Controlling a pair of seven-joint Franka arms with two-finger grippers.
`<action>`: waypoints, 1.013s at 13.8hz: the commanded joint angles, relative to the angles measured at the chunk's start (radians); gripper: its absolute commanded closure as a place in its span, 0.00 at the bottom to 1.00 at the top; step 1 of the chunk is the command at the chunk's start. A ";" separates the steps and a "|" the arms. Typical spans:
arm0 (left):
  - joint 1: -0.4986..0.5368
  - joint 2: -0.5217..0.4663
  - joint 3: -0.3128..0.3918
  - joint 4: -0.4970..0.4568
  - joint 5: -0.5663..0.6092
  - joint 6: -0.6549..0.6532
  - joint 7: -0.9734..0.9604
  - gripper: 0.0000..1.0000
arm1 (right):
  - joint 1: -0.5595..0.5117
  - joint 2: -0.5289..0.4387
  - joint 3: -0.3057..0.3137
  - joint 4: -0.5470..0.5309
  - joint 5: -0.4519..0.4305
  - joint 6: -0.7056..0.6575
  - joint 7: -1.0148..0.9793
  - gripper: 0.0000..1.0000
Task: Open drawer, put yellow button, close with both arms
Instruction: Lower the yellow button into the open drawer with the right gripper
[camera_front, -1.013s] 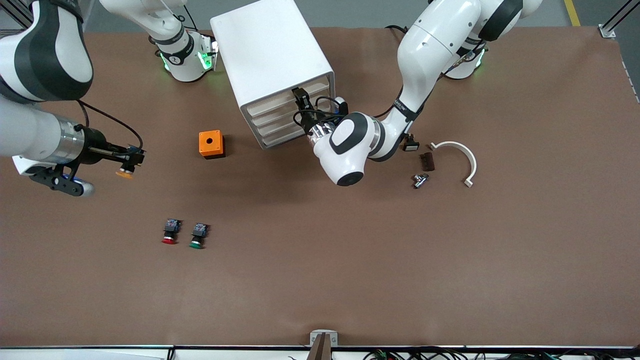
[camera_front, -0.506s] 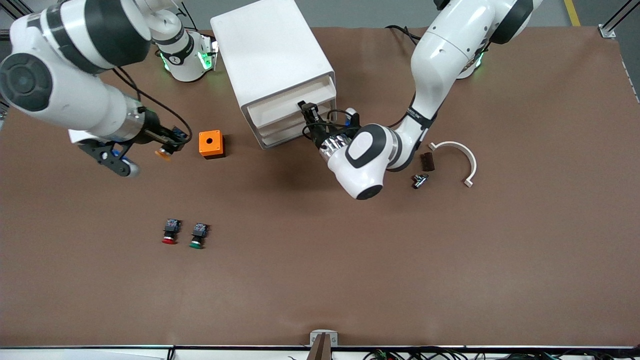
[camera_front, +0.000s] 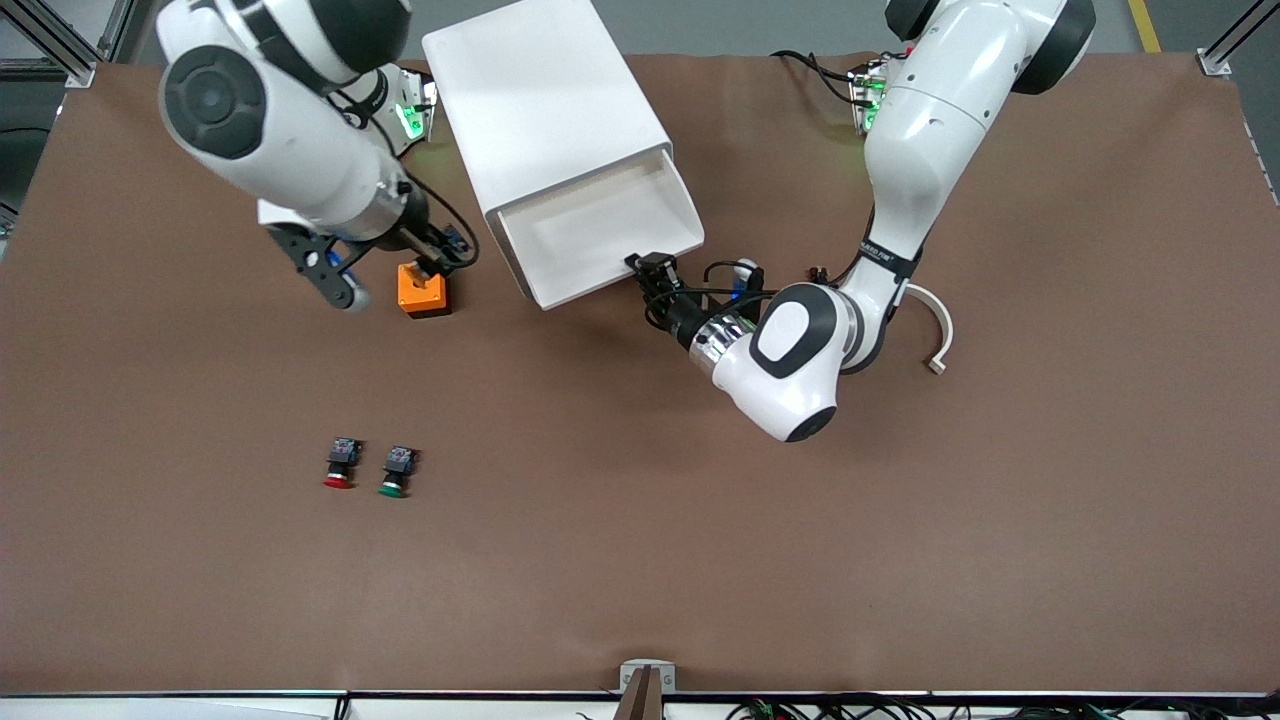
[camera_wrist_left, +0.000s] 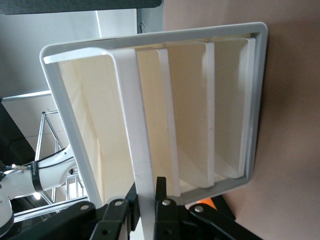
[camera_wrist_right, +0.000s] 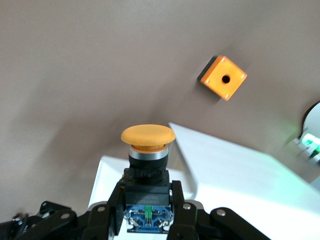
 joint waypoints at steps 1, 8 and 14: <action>0.003 0.023 0.017 0.027 -0.006 0.035 0.068 0.95 | 0.096 0.004 -0.014 -0.002 0.021 0.073 0.170 0.97; 0.046 0.003 0.020 0.056 0.000 0.024 0.107 0.01 | 0.237 0.102 -0.015 -0.061 0.004 0.314 0.424 0.96; 0.115 -0.011 0.034 0.061 0.155 0.009 0.320 0.01 | 0.303 0.183 -0.015 -0.065 -0.062 0.415 0.565 0.83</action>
